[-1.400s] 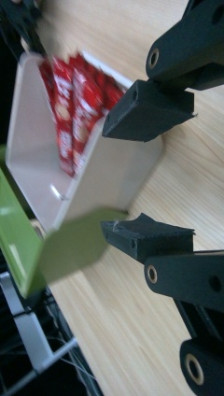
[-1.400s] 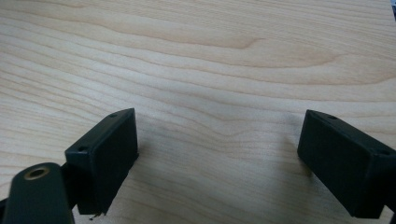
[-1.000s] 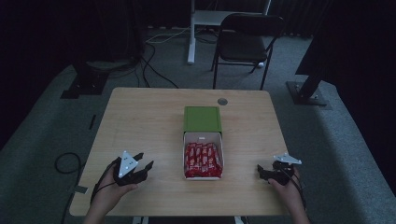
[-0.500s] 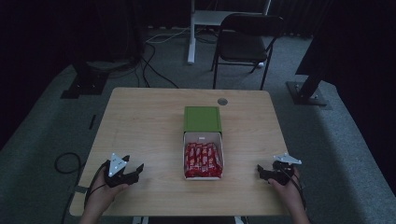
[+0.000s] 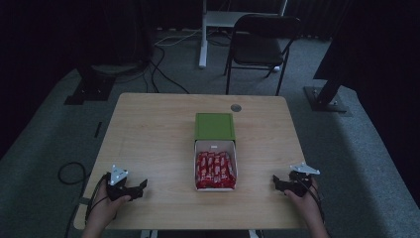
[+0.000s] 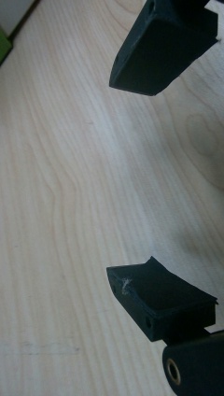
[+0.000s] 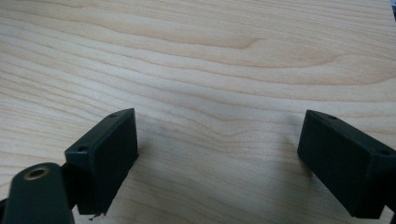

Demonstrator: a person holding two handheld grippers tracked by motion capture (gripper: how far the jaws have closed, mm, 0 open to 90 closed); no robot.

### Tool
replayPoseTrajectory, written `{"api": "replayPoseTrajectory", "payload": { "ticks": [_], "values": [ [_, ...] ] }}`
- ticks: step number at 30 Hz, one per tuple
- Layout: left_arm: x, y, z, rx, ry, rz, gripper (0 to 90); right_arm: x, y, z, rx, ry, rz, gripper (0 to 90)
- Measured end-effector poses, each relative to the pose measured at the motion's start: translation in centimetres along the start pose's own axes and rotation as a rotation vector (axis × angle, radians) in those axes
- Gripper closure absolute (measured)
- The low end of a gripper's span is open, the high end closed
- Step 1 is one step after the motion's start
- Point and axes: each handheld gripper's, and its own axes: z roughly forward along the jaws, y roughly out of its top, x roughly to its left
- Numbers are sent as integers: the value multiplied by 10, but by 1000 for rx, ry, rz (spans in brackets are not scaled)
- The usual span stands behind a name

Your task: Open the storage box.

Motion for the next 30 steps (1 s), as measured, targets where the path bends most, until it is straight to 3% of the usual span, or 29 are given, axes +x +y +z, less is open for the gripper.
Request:
{"api": "replayPoseTrajectory", "payload": {
  "ticks": [5,12,16,22,24,30],
  "values": [
    [3,-3,0,26,29,13,89,0,0,0,0,0,0,116],
    [10,-6,-1,46,97,-50,89,0,0,0,0,0,0,116],
    [14,-10,1,97,142,-80,90,0,0,0,0,0,0,116],
    [15,-10,1,122,148,-84,91,0,0,0,1,0,1,115],
    [15,-10,2,125,145,-118,91,0,0,0,1,0,2,114],
    [15,-9,4,132,159,-131,70,0,0,0,2,0,2,110]
  ]
}}
